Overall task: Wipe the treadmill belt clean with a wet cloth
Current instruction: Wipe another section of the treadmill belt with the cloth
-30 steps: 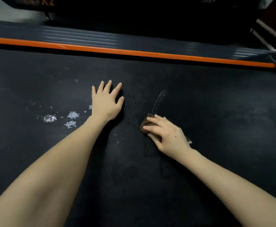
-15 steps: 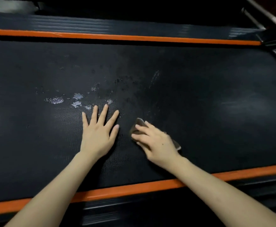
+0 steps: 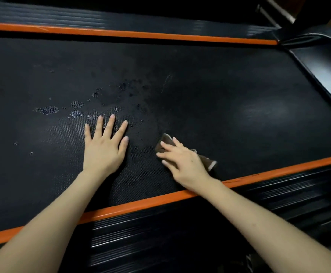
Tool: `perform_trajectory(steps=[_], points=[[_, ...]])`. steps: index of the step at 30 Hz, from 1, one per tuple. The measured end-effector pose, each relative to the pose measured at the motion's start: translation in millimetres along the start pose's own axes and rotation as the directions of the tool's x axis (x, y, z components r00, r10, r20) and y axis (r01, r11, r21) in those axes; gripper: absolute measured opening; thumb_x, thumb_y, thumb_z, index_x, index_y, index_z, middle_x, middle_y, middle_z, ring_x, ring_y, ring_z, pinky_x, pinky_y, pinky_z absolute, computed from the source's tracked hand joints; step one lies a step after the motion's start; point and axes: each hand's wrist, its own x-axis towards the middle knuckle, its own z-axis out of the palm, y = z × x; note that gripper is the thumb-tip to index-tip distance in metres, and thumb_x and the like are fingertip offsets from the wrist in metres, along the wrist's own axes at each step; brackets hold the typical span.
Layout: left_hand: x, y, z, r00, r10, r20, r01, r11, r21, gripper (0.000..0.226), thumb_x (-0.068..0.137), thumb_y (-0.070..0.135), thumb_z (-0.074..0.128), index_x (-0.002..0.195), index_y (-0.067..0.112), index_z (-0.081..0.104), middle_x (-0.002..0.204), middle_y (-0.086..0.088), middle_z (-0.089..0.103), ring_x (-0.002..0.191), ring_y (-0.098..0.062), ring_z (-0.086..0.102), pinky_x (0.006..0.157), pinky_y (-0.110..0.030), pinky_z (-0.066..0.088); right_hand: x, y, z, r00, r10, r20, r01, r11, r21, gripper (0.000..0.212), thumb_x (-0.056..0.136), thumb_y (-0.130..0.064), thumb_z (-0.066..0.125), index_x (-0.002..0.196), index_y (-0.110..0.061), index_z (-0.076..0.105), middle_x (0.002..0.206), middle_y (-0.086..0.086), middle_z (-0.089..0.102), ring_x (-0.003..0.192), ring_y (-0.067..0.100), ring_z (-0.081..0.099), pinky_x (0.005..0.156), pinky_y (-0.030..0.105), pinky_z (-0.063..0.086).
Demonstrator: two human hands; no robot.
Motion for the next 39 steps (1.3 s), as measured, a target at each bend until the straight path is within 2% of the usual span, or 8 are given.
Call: perform_trajectory(steps=[3,8,12,16,22,28,34,39], points=[[0,0,0,1.000,0.002,-0.004,-0.002,1.000,-0.009,0.063,0.091,0.055,0.005,0.147,0.036,0.027,0.157,-0.005,0.021,0.146,-0.031,0.009,0.115,-0.054,0.000,-12,47,-29,1.000,-0.023,-0.006,0.022,0.994,-0.106,0.027,0.084,-0.018,0.061,0.109,-0.019,0.071,0.130,0.005,0.058,0.128,0.026,0.044,0.108,0.020,0.023],[-1,1,1,1.000,-0.002,-0.018,0.002,1.000,-0.018,0.061,0.092,0.054,0.007,0.147,0.035,0.028,0.157,-0.006,0.022,0.146,-0.032,0.010,0.116,-0.055,0.000,-17,80,-45,0.885,0.398,-0.244,-0.420,0.906,-0.047,0.026,0.087,-0.013,0.064,0.112,-0.020,0.069,0.133,0.002,0.055,0.134,0.029,0.039,0.108,0.029,0.028],[-1,1,1,1.000,0.010,-0.027,-0.011,0.999,-0.034,0.060,0.093,0.053,0.009,0.147,0.034,0.029,0.156,-0.007,0.023,0.145,-0.032,0.011,0.115,-0.055,0.001,1,6,8,0.993,-0.003,-0.119,-0.003,0.999,-0.051,0.022,0.082,-0.016,0.061,0.101,-0.013,0.073,0.123,0.012,0.062,0.123,0.045,0.047,0.105,0.051,0.032],[-2,0,0,0.999,0.017,-0.027,-0.018,0.999,-0.029,0.060,0.093,0.052,0.010,0.146,0.033,0.031,0.156,-0.007,0.025,0.145,-0.033,0.014,0.115,-0.055,0.004,7,11,1,0.935,-0.345,0.078,0.352,0.927,-0.129,0.028,0.086,-0.024,0.054,0.106,-0.015,0.071,0.125,0.010,0.062,0.120,0.039,0.052,0.099,0.050,0.039],[-1,0,2,1.000,0.002,-0.011,-0.002,1.000,-0.023,0.061,0.092,0.052,0.009,0.146,0.034,0.032,0.156,-0.006,0.025,0.145,-0.032,0.013,0.116,-0.054,0.002,85,60,-26,0.931,0.206,-0.302,-0.214,0.977,0.005,0.025,0.090,-0.017,0.059,0.113,-0.019,0.068,0.134,0.003,0.056,0.128,0.024,0.048,0.106,0.035,0.037],[1,-3,-3,1.000,0.011,0.013,-0.010,0.998,-0.068,0.066,0.088,0.056,0.006,0.145,0.035,0.033,0.156,-0.003,0.025,0.145,-0.030,0.013,0.116,-0.051,-0.001,42,60,-14,0.991,-0.074,-0.110,0.046,0.971,-0.233,0.060,0.085,-0.055,0.046,0.138,-0.027,0.046,0.154,0.006,0.025,0.144,0.029,0.012,0.110,0.052,0.011],[27,-29,-17,0.996,-0.080,-0.025,0.078,0.995,-0.055,0.066,0.088,0.056,0.015,0.141,0.030,0.043,0.151,-0.016,0.032,0.141,-0.039,0.020,0.114,-0.055,0.006,83,87,-12,0.974,-0.034,-0.225,0.000,0.989,-0.151,0.037,0.085,-0.017,0.067,0.122,-0.019,0.063,0.139,0.012,0.049,0.133,0.035,0.039,0.105,0.057,0.035],[59,-46,-14,0.995,-0.101,0.023,0.101,0.995,0.020,0.059,0.093,0.055,0.013,0.148,0.038,0.025,0.158,-0.008,0.017,0.145,-0.038,0.005,0.113,-0.057,-0.002,158,79,-11,0.896,0.249,-0.368,-0.292,0.954,-0.065,0.031,0.090,-0.018,0.057,0.120,-0.017,0.063,0.141,0.008,0.046,0.135,0.033,0.035,0.114,0.042,0.024]])
